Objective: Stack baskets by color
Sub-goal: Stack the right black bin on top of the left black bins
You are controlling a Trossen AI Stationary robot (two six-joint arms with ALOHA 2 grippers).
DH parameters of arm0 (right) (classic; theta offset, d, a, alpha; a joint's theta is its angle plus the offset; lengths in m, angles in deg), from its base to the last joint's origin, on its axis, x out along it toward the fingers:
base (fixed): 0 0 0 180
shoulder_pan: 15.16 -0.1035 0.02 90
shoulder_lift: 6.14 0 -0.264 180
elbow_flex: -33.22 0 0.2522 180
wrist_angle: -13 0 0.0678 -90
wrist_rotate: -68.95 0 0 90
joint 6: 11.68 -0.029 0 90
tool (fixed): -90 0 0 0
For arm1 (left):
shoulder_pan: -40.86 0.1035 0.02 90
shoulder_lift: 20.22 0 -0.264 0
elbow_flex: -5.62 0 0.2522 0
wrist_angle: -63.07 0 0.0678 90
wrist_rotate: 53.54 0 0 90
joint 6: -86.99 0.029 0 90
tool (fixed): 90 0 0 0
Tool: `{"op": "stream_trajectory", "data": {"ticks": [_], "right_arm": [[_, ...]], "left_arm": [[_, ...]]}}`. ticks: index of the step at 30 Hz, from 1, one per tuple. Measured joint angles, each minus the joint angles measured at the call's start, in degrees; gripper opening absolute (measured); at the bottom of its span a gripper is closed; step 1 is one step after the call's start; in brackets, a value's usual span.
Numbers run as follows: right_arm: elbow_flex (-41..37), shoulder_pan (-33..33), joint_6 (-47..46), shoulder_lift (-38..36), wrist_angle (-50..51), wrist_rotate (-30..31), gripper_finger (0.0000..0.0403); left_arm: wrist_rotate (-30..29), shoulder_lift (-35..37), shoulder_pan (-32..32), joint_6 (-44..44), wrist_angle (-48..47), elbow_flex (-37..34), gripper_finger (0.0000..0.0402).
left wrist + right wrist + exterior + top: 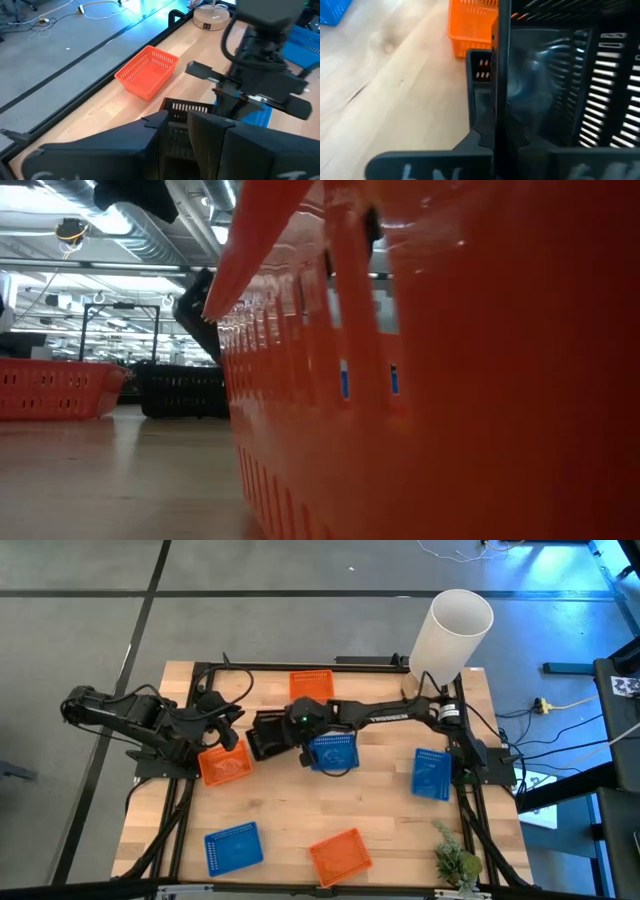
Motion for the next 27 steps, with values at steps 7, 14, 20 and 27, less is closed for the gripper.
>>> {"op": "stream_trajectory", "data": {"ticks": [7, 14, 20, 27], "right_arm": [[0.02, 1.13, -1.27, 0.04, 8.97, -0.33, 0.0], [0.26, 1.01, -0.96, -0.45, 16.58, 0.49, 0.0], [0.11, 1.07, -3.92, -0.34, 17.04, 1.15, 0.0019], [1.21, 0.99, -4.12, -0.06, 17.85, 1.26, 0.0074]], "left_arm": [[0.07, 0.0, 0.0, 0.04, -0.11, 0.0, 0.0067], [0.18, 0.0, 0.02, 0.04, -1.0, -0.02, 0.0066], [0.53, 0.0, 0.02, 0.04, -1.01, -0.02, 0.0067], [0.57, 0.0, 0.02, 0.01, -1.01, -0.02, 0.0066]]}}
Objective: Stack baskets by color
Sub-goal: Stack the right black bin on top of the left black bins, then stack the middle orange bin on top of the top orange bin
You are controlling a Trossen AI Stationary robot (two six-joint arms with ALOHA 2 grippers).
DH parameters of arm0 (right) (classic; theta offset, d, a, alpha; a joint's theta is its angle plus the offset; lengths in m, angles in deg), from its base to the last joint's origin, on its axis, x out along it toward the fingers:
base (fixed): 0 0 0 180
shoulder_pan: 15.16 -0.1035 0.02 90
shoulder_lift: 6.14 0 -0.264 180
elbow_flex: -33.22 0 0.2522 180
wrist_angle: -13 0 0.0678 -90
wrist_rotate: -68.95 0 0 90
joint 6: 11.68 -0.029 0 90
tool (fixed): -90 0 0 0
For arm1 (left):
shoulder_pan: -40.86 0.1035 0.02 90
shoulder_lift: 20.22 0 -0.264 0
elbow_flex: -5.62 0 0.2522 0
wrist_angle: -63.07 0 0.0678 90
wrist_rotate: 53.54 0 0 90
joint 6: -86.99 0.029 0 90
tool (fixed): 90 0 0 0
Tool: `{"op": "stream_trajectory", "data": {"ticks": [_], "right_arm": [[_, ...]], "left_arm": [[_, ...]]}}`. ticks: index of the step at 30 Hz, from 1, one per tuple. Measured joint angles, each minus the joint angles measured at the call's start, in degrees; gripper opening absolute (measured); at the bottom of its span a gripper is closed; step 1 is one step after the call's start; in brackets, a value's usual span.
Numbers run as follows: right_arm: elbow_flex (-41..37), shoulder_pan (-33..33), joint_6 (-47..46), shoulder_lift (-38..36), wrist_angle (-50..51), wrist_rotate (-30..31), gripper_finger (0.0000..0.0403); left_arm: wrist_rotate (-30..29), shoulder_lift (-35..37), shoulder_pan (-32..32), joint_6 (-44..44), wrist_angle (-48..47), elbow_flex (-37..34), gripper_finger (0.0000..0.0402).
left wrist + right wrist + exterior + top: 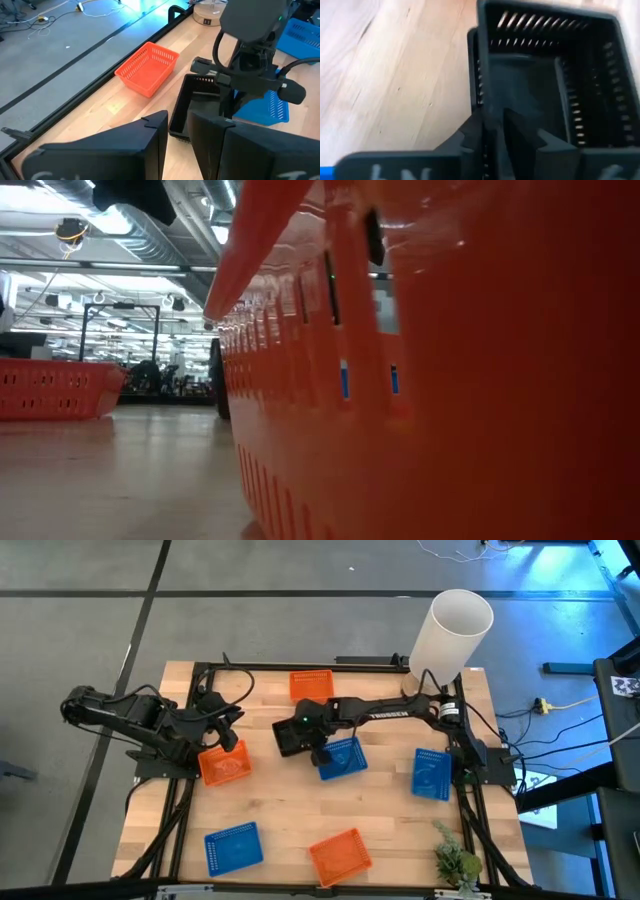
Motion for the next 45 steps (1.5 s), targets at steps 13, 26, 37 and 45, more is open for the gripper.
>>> {"op": "stream_trajectory", "data": {"ticks": [13, 26, 37, 45], "right_arm": [[21.11, -0.29, -3.08, -0.17, 20.21, -0.33, 0.0124], [38.45, -2.42, -3.36, -0.17, 34.79, -21.8, 0.0124], [38.72, -2.87, -6.47, -3.6, 34.95, -32.64, 0.0124], [38.86, -3.07, -6.48, -6.44, 34.53, -38.37, 0.0124]], "left_arm": [[6.68, 0.0, 0.0, -13.66, -11.83, -0.02, 0.0067], [31.0, -1.3, -0.02, -21.92, -15.91, -0.04, 0.0067], [38.35, -11.77, -1.01, -34.75, -15.74, -0.07, 0.0067], [37.84, -23.07, -1.86, -33.43, -15.42, -0.04, 0.0066]]}}
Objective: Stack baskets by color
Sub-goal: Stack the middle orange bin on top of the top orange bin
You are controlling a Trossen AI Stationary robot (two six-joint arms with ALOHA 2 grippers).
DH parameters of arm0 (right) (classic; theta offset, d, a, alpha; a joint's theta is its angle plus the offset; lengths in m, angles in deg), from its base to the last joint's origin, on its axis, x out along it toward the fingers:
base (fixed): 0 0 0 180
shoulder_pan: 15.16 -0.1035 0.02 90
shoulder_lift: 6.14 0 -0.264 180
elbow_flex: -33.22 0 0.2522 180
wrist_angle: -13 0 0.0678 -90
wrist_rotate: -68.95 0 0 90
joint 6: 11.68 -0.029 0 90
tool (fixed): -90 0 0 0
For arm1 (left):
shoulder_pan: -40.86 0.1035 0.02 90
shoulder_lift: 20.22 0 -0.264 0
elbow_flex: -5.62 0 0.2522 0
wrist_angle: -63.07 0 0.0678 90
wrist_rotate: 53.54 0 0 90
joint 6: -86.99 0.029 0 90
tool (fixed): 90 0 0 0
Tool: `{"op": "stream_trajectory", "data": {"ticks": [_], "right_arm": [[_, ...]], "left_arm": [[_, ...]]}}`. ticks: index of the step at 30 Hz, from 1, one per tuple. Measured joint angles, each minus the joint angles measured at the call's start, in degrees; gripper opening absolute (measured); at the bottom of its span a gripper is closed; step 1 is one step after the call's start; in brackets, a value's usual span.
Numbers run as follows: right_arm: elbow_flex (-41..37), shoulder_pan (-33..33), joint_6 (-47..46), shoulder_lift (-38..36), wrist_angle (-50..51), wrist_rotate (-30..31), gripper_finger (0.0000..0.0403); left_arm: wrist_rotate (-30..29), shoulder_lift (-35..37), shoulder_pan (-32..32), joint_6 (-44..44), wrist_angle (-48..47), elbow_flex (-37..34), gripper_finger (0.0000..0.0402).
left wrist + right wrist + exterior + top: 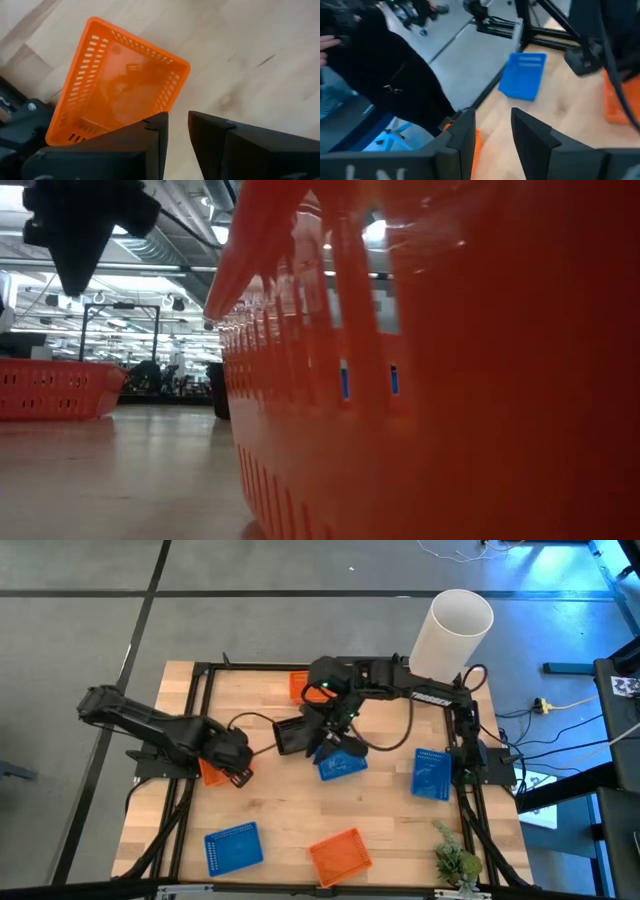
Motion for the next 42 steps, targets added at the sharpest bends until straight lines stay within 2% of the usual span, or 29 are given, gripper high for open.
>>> {"op": "stream_trajectory", "data": {"ticks": [10, 16, 23, 28, 33, 36, 39, 42], "right_arm": [[-0.05, -0.09, 0.1, -1.96, 0.8, -1.32, 0.0124], [-0.07, -0.13, 0.12, -2.0, 1.6, -1.24, 0.0124], [-0.07, -0.13, 0.12, -2.0, 1.82, -1.22, 0.0124], [-0.07, -0.13, 0.23, -2.0, 3.13, -1.19, 0.0124], [-0.07, -0.13, 0.3, -2.0, 3.32, -1.19, 0.0124], [-0.07, -0.13, 0.32, -2.0, 3.32, -1.1, 0.0124], [-0.17, 0.01, 0.33, -2.65, 4.58, 2.07, 0.0124], [-0.17, 0.07, -0.13, -4.09, 6.04, 11.61, 0.0124]], "left_arm": [[1.17, -12.76, -0.42, 12.3, 5.65, 0.0, 0.0066], [-1.18, -17.53, -0.33, 14.09, 5.13, 0.0, 0.0066], [-0.93, -20.07, -0.34, 14.22, 5.94, -0.44, 0.0067], [0.52, -20.15, -0.33, 14.04, 10.53, -4.54, 0.0066], [-0.4, -20.14, -0.35, 14.13, 14.34, -7.66, 0.0066], [-1.23, -20.16, 0.05, 14.06, 14.11, -8.17, 0.0043], [-2.5, -20.1, 1.02, 14.06, 13.95, -8.11, 0.0008], [-3.97, -19.3, 2.12, 15.39, 12.4, -6.99, 0.0002]]}}
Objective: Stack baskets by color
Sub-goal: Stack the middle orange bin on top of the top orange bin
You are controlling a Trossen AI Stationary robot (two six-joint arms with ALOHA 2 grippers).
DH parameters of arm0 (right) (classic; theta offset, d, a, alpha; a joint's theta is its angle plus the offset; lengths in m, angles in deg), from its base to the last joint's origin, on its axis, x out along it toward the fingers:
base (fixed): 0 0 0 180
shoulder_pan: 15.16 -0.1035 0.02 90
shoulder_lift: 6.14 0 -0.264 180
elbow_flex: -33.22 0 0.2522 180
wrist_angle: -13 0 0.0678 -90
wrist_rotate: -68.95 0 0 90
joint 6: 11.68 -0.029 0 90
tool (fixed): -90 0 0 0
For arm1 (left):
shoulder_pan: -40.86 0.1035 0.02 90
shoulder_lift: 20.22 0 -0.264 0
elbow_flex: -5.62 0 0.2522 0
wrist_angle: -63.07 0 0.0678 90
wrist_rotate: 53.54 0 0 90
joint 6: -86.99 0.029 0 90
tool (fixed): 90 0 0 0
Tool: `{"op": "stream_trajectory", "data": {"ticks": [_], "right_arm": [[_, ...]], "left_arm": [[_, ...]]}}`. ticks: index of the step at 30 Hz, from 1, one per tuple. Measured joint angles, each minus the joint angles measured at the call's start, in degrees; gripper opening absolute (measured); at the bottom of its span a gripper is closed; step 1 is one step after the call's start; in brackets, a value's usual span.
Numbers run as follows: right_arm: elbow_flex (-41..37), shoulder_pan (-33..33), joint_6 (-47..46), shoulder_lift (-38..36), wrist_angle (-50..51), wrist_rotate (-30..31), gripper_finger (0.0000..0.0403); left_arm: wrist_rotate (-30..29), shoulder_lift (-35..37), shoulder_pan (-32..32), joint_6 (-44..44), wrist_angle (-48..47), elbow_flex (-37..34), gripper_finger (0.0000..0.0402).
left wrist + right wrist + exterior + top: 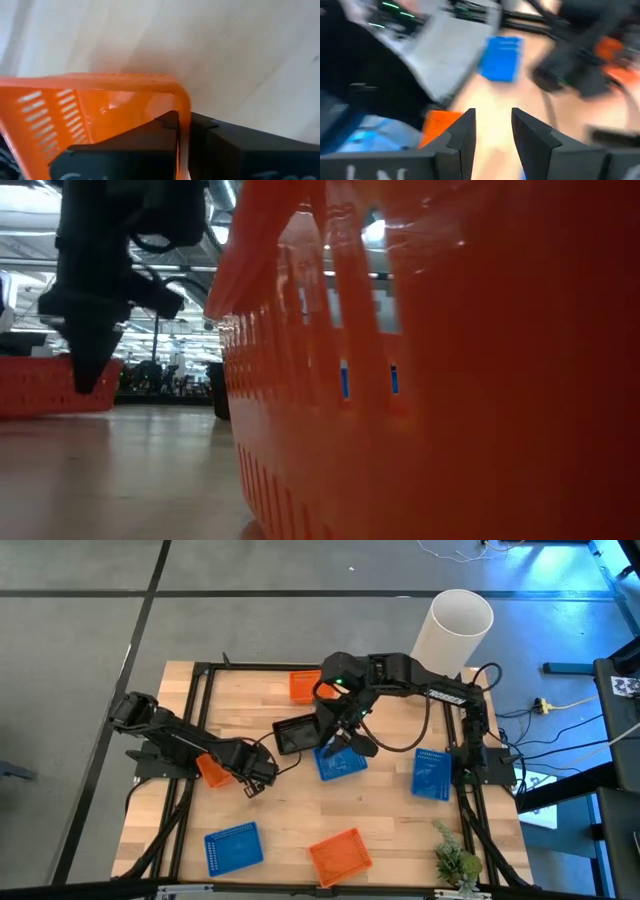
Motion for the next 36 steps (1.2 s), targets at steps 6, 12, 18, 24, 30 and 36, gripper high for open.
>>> {"op": "stream_trajectory", "data": {"ticks": [6, 12, 18, 24, 30, 36], "right_arm": [[0.02, 0.15, -4.32, -3.82, 3.31, 21.89, 0.0124], [-0.11, 0.83, -16.88, -5.55, 10.95, 46.35, 0.0124], [-0.14, 0.78, -25.89, -5.92, 18.93, 66.43, 0.0124], [-0.17, 0.78, -26.63, -8.06, 19.21, 69.85, 0.0124], [-0.17, 1.25, -26.45, -9.78, 19.44, 71.67, 0.0124], [-0.17, 1.8, -24.77, -10.09, 19.44, 71.77, 0.0124]], "left_arm": [[-3.83, 3.04, 3.01, 6.71, -5.77, 6.11, 0.0], [-7.67, 4.78, 9.1, 18.55, -10.66, 15.78, 0.0], [-6.57, 3.65, 19.1, 37.85, -5.51, 23.28, 0.0], [-1.52, 0.08, 31.23, 54.63, 2.68, 30.54, 0.0], [5.4, -8.57, 38.23, 65.05, 12.53, 38.53, 0.0], [9.36, -19.03, 41.26, 67.85, 15.27, 46.96, 0.0]]}}
